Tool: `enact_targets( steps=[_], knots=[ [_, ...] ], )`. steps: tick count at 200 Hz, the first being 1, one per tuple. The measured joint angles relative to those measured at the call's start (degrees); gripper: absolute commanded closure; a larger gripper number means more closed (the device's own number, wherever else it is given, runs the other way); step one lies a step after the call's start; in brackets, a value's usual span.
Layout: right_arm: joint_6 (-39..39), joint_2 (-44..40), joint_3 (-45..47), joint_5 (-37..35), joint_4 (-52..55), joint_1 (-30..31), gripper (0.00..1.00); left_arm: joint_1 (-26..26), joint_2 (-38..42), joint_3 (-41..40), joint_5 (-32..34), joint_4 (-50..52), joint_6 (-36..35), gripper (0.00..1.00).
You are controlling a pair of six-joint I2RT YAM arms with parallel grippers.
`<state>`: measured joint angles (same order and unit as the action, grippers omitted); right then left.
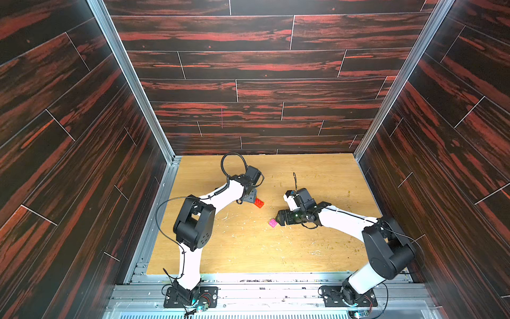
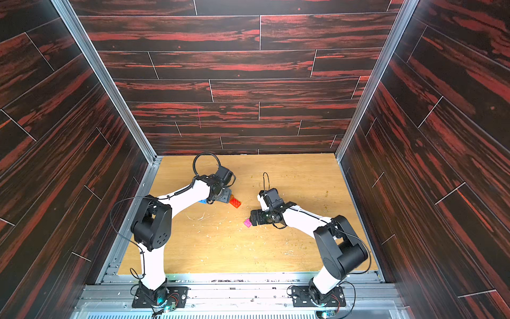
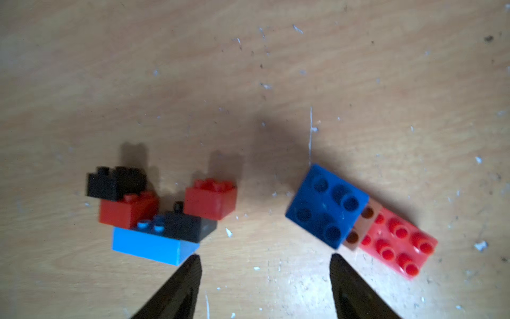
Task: Assemble the letter v with lego
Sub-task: Adjust the lego brick at the center of the board.
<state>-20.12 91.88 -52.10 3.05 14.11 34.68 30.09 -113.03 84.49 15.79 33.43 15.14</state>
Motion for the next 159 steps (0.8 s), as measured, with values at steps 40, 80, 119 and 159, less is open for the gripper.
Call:
enact_targets(
  steps=[40, 80, 119, 159],
  knots=[
    [-1.4, -1.0, 0.0, -4.7, 2.8, 5.3, 0.13, 3.3, 15.0, -17.3, -3.8, -7.7, 5.7, 0.0],
    [-4.2, 0.6, -0.2, -9.7, 4.4, 7.0, 0.13, 9.0, 28.1, -30.3, -5.3, -19.2, 13.3, 0.0],
    [-7.8, 0.3, -0.2, -19.8, 6.4, 13.0, 0.02, 11.7, 37.5, -41.9, -6.4, -28.0, 18.7, 0.0],
    [-8.3, 0.2, -0.4, -21.9, 6.4, 14.2, 0.07, 13.4, 41.9, -44.1, -6.5, -31.3, 19.6, 0.0]
  ],
)
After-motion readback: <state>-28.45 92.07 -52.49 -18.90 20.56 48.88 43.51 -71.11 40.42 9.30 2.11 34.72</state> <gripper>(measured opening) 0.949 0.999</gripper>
